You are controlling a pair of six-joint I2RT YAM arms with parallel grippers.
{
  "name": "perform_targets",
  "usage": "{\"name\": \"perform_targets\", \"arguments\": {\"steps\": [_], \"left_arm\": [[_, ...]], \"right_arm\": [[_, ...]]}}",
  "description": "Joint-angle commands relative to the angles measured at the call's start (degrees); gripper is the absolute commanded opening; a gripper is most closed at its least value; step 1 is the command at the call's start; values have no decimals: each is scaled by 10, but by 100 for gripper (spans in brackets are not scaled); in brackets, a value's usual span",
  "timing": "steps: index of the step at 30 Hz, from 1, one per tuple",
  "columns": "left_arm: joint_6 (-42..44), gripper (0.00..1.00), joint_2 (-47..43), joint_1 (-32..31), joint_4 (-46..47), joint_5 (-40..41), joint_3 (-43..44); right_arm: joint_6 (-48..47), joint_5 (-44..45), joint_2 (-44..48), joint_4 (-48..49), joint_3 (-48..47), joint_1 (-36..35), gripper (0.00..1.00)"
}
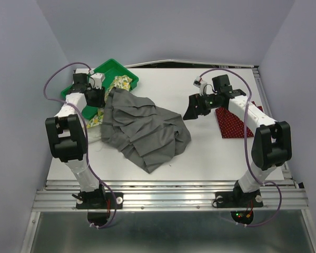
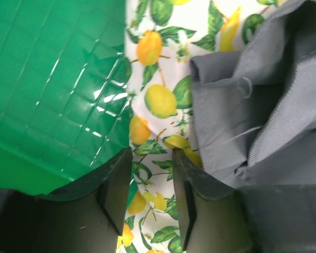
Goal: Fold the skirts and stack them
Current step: Move the skirt to the center of the board
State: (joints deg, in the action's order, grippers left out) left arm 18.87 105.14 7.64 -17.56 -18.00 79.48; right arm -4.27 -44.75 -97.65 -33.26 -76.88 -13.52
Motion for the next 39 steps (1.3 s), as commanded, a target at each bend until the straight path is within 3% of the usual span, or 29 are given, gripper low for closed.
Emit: {"name": "perform_targets", "arguments": {"steps": [1, 2, 3, 6, 12, 18, 25, 33, 34, 36, 37, 38, 39], "left_arm": [[-3, 33, 7, 2, 8, -62, 34], [-6, 26, 10, 4, 5, -64, 38], [-7, 11, 10, 5, -2, -71, 45], [-7, 0, 2, 12, -20, -82, 65], [-16, 0, -76, 18, -54, -117, 122], [-46, 0, -122, 19, -60, -73, 261], [-44, 0, -90, 26, -26, 8, 332], [-44, 0, -2, 54, 46, 85, 310], [-36, 3, 17, 55, 13, 83, 347], [-19, 26, 63, 55, -28, 75, 383], [-16, 50, 69, 56, -54, 58, 394], [-13, 62, 67, 57, -54, 44, 384], [-6, 83, 48, 57, -49, 25, 372]], "right_arm": [[-11, 5, -3, -8, -12, 1, 100], [-13, 6, -3, -11, -13, 1, 100], [-15, 10, -2, -11, -13, 1, 100], [-18, 13, 3, -13, -13, 1, 100], [-20, 11, 4, -12, -13, 1, 100], [-22, 9, 5, -11, -11, 1, 100], [-24, 15, 9, -11, 2, 1, 100], [9, 35, -11, 22, 38, 1, 98], [17, 42, -18, 28, 43, -5, 98], [28, 58, -45, 40, 40, -12, 98], [39, 72, -55, 50, 33, -26, 98], [41, 79, -66, 53, 29, -32, 98], [66, 91, -89, 62, 24, -39, 99]]}}
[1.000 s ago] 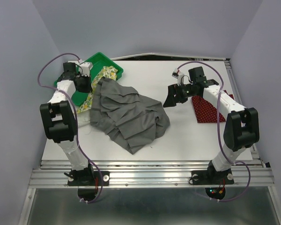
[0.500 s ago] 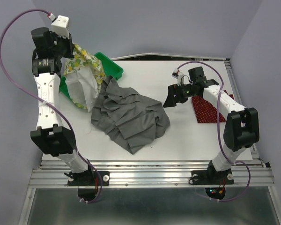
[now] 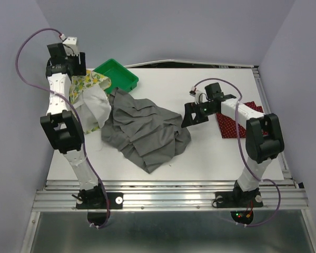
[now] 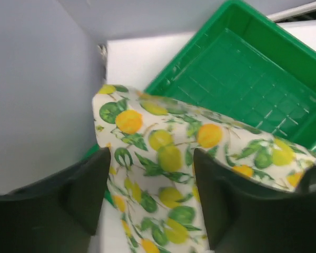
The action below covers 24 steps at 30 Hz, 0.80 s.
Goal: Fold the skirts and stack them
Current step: Move the skirt to the center of the board
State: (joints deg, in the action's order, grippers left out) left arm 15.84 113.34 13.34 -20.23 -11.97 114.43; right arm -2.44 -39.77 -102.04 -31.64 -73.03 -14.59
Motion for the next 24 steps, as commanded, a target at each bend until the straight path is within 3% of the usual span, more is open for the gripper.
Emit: {"name": "perform_targets", "arguments": {"steps": [1, 7, 9, 10, 12, 13, 14, 15, 16, 20, 24], "left_arm": [[24, 85, -50, 0, 4, -42, -16], [13, 86, -147, -2, 20, -91, -75], [10, 86, -172, -2, 14, -104, -90], [9, 86, -181, -3, 12, -115, -107], [10, 86, -202, -3, 8, -132, -121], [10, 86, -214, -3, 5, -138, -135], [12, 86, -214, -3, 4, -141, -141], [12, 87, -224, -3, -1, -150, -151], [13, 86, -229, -3, -4, -154, -151], [22, 86, -247, -3, -19, -173, -168], [17, 86, -255, -3, -22, -188, -172]], "right_arm": [[52, 59, -57, 51, -18, -43, 99], [93, 170, -144, 124, -40, -76, 99], [96, 171, -163, 135, -61, -76, 99], [95, 145, -180, 141, -68, -76, 93], [94, 117, -192, 155, -76, -76, 72], [91, 88, -201, 155, -96, -76, 48], [87, 83, -203, 151, -111, -76, 37], [75, 81, -202, 144, -141, -76, 12], [69, 81, -198, 140, -159, -76, 1], [31, 112, -157, 107, -270, -48, 1], [-88, 130, -122, 53, -392, -37, 1]]}}
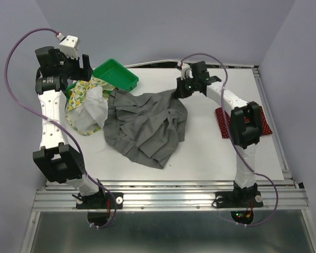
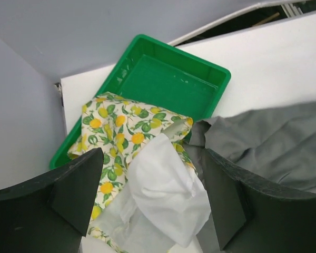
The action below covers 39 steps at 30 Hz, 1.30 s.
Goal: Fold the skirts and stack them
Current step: Move the skirt to the center of the board, then flatten the skirt out
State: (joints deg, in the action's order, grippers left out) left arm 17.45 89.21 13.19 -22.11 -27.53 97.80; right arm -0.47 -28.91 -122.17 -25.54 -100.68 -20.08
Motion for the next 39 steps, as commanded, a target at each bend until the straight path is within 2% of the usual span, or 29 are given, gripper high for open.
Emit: {"name": "perform_targets", "arguments": {"steps": [1, 6, 7, 9, 12, 13, 17, 20, 21, 25, 28, 29, 30, 34, 39], "left_arm": [[-3, 86, -14, -2, -2, -34, -7], [-27, 86, -9, -2, 3, -41, 1], [-32, 86, -9, -2, 5, -47, 4], [-34, 86, -11, -2, 7, -58, 3], [-27, 86, -18, -2, 12, -74, -9], [-22, 86, -19, -3, 10, -76, -13], [22, 86, -28, -7, -13, -82, -46], [68, 86, -40, -12, -32, -86, -89], [81, 86, -48, -20, -38, -87, -101], [157, 87, -74, -63, -76, -55, -188], [174, 87, -109, -114, -62, -21, -268], [174, 87, -109, -127, -58, -17, -269], [177, 86, -125, -154, -55, -16, -302], [219, 83, -159, -188, -68, -43, -364], [310, 77, -172, -229, -138, -53, -413]], "right_arm": [[-123, 5, 90, -9, -124, 18, 1], [-226, -45, 115, -85, -230, -4, 1], [-274, -62, 113, -148, -279, -28, 1], [-313, -65, 129, -213, -281, -64, 1], [-388, -42, 206, -220, -113, -155, 1], [-410, -2, 228, -197, 6, -207, 1], [-427, 66, 284, -128, 234, -322, 1], [-393, 83, 280, -105, 312, -370, 1], [-380, 88, 279, -96, 349, -393, 4], [-314, 130, 290, -69, 372, -406, 62], [-281, 172, 341, -53, 358, -396, 67], [-266, 172, 341, -52, 351, -386, 67], [-253, 169, 358, -60, 328, -360, 67], [-231, 105, 384, -90, 307, -292, 67], [-187, 106, 414, -103, 361, -273, 55]]}}
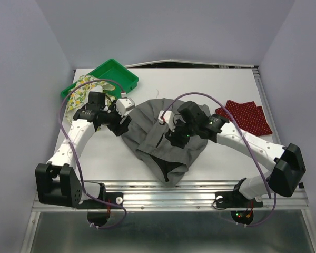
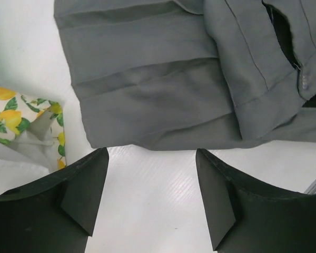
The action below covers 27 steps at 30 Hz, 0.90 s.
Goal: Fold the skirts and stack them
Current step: Flatten the skirt out
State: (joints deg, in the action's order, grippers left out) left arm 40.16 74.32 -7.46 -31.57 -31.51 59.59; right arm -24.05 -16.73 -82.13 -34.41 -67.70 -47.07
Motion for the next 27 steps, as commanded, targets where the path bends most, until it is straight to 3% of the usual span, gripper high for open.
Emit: {"name": "perform_targets", "arguments": {"steps": [1, 6, 14, 15, 16, 18, 19, 21, 27], "left_arm": [[86, 77, -27, -30, -42, -8, -44], [32, 82, -44, -43, -2, -4, -109], [-11, 87, -26, -36, 9, -26, -79], [1, 87, -29, -36, 5, -28, -77], [10, 87, -30, -39, -5, -29, -78], [28, 87, -42, -40, -10, -22, -87], [53, 86, -47, -47, -19, -22, -91], [79, 86, -63, -62, -27, -14, -102], [122, 84, -117, -117, 3, 18, -133]], "right_arm": [[62, -21, 17, -14, 43, -3, 55], [118, -57, 38, 32, 120, -8, 57], [81, 70, 15, 21, 152, -45, 63], [81, 94, 15, 29, 158, -51, 58], [84, 107, 14, 45, 160, -51, 44], [81, 147, 10, 56, 158, -51, 28], [76, 158, 4, 61, 151, -51, 12], [67, 166, -5, 69, 126, -51, 1], [56, 155, -15, 79, 36, -4, 1]]}}
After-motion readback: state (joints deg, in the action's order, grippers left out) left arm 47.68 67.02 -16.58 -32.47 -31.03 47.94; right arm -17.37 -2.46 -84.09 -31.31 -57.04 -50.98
